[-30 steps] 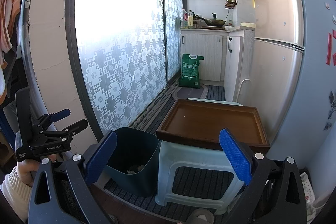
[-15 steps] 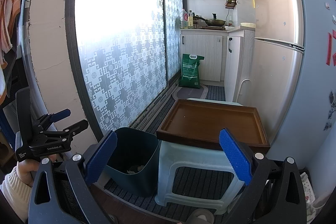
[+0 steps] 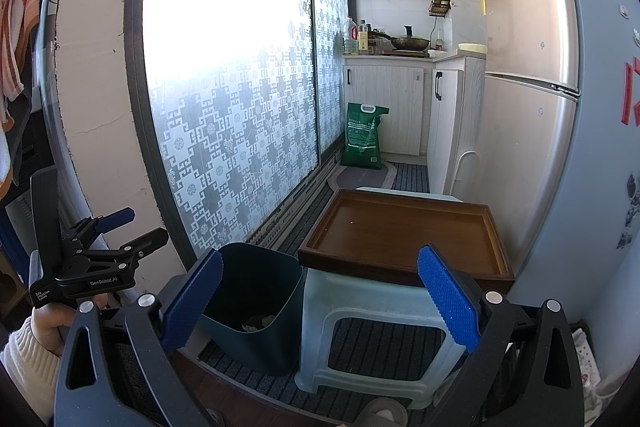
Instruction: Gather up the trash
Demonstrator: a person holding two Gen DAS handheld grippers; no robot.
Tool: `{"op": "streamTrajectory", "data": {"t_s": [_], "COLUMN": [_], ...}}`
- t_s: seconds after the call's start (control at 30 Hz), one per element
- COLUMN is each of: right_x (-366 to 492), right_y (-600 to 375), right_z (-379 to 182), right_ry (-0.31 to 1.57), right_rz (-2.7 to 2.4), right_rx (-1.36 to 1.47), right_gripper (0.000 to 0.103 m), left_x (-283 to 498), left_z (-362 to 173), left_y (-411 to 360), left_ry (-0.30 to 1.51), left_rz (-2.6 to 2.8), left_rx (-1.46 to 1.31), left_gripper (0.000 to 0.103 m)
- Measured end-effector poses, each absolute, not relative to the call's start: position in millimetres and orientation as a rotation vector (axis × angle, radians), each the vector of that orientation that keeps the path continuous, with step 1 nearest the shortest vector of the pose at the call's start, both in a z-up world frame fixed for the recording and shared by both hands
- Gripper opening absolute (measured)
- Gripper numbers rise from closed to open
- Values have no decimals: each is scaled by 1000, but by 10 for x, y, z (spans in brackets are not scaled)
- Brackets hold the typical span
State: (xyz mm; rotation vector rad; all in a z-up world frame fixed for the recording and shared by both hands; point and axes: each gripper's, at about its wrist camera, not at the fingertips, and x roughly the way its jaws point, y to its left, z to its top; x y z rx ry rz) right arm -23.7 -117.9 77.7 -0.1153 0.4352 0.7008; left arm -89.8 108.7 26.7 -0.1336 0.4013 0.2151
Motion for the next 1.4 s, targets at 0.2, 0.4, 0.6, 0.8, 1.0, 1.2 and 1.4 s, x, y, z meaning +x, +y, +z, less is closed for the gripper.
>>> {"op": "streamTrajectory", "data": {"t_s": [0.2,0.4,0.6,0.8,1.0,1.2,1.4], "right_x": [-237,-238,-237,-237,-238,-238,-238], "right_y": [-1181,-1177,-1178,-1176,-1174,-1173,-1175], "right_z": [776,778,777,777,779,780,780], "right_ry": [435,435,435,436,436,436,436], "right_rz": [701,700,701,701,701,701,701], "right_rx": [-116,-116,-116,-115,-115,-115,-115], "right_gripper": [99,99,99,99,99,99,99], "left_x": [-901,-898,-895,-895,-898,-889,-889], "left_z": [267,269,265,268,271,266,250], "left_y": [1090,1095,1098,1097,1096,1098,1095], "left_ry": [401,403,403,403,403,407,411], "left_rz": [215,214,214,214,214,211,214], "left_rx": [-136,-134,-135,-133,-135,-134,-130], "left_gripper": [100,100,100,100,100,100,100]}}
